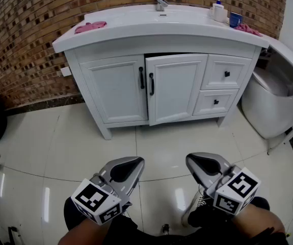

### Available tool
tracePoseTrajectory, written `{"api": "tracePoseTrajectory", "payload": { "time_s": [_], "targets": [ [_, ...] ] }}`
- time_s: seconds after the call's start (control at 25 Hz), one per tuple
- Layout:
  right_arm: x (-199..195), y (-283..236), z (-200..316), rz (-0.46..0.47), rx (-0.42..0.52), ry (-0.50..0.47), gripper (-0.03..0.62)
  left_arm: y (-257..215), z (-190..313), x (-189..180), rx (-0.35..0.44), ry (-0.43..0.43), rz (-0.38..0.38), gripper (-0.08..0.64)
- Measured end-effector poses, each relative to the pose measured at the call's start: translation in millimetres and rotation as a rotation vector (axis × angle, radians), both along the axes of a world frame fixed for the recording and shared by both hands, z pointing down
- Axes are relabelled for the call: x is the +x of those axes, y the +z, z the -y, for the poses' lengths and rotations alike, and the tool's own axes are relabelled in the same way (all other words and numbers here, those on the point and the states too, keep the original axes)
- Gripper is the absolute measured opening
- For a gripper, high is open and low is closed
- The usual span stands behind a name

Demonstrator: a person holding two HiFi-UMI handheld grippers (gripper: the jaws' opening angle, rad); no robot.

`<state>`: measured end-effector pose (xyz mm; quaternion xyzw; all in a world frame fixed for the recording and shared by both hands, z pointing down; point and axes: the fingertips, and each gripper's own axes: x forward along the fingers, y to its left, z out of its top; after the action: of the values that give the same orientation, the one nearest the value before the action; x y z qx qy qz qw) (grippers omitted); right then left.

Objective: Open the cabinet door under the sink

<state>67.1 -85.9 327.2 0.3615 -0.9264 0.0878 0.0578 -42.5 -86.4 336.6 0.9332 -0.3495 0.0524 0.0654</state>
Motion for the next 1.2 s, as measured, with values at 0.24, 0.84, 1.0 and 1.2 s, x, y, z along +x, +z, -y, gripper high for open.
{"api": "tracePoseTrajectory", "payload": {
  "time_s": [0.24, 0.84, 1.0, 1.2],
  "targets": [
    [0.7, -0.8, 0.1, -0.001, 0.002, 0.004, 0.008, -0.9, 1.1, 0.5, 0.004, 0.0, -0.007, 0.006],
    [-3.1, -4.5, 1.7, 0.007, -0.002, 0.006, 0.008, -1.7, 20.5, -11.1, 0.021, -0.067, -0.013, 0.006],
    [-13.1, -23.3, 11.5, 0.034, 0.027, 0.011, 0.008, -28.5, 48.1, -22.6, -0.004, -0.115, -0.131, 0.006],
    [-38.7, -50.6, 27.5, 0.008, 0.118, -0.014, 0.008, -72.7, 82.6, -23.8, 0.041, -0.134, -0.153, 0.006]
  ]
}}
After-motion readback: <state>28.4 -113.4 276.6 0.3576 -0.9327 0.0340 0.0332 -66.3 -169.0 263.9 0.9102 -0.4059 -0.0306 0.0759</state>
